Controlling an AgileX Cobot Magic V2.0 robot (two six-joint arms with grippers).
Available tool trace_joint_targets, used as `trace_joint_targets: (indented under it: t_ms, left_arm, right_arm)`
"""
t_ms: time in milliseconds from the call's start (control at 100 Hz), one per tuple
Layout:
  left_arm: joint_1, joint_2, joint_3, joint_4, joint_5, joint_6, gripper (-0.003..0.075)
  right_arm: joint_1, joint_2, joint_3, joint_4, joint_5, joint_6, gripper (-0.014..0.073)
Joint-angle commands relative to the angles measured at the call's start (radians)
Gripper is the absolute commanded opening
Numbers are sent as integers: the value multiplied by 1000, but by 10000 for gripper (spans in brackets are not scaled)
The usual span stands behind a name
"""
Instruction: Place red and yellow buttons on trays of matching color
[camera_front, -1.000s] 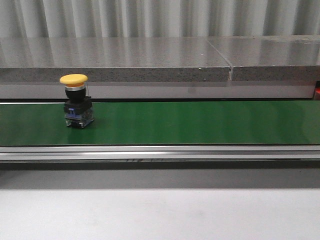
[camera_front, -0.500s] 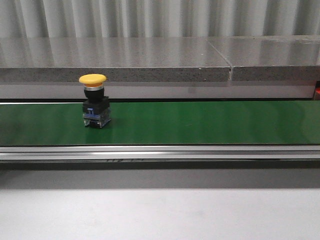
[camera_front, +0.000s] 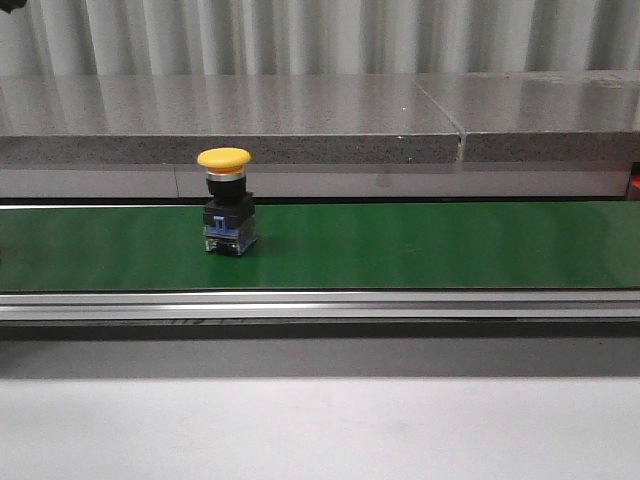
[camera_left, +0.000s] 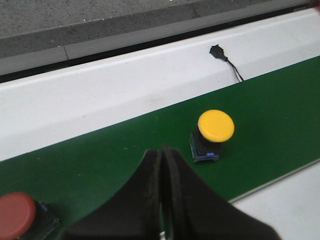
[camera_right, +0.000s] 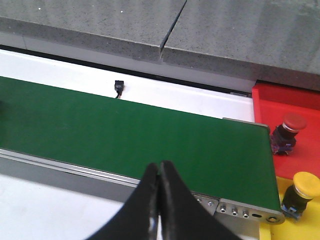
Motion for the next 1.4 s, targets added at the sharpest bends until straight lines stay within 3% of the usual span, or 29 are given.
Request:
trace_joint_targets:
  t_ms: [0, 260, 460, 860, 980, 1220, 1290, 1390]
  left_arm:
    - [-35, -64, 41, -17, -129, -24, -20]
    - [-99, -250, 262, -28, -225, -24, -20]
    - [-99, -336, 341, -38, -265, -24, -20]
    - [-99, -339, 346, -38, -235, -24, -20]
    - [-99, -339, 346, -38, -235, -24, -20]
    - [-99, -339, 346, -38, -235, -24, -20]
    - [-99, -339, 346, -38, -235, -24, -20]
    - [-99, -339, 346, -38, -235, -24, -20]
  right_arm:
    - [3, 8, -24, 7, -78, -8, -65]
    - [3, 11, -26, 7, -83, -8, -65]
    - [10, 78, -66, 7, -81, -8, -65]
    - [11, 477, -321, 75, -21, -8, -46]
    - [11, 585, -385, 92, 15, -8, 73]
    - [33, 752, -517, 129, 131, -9, 552]
    - [62, 794, -560, 129, 160, -12, 608]
    - [115, 850, -615, 129, 198, -23, 604]
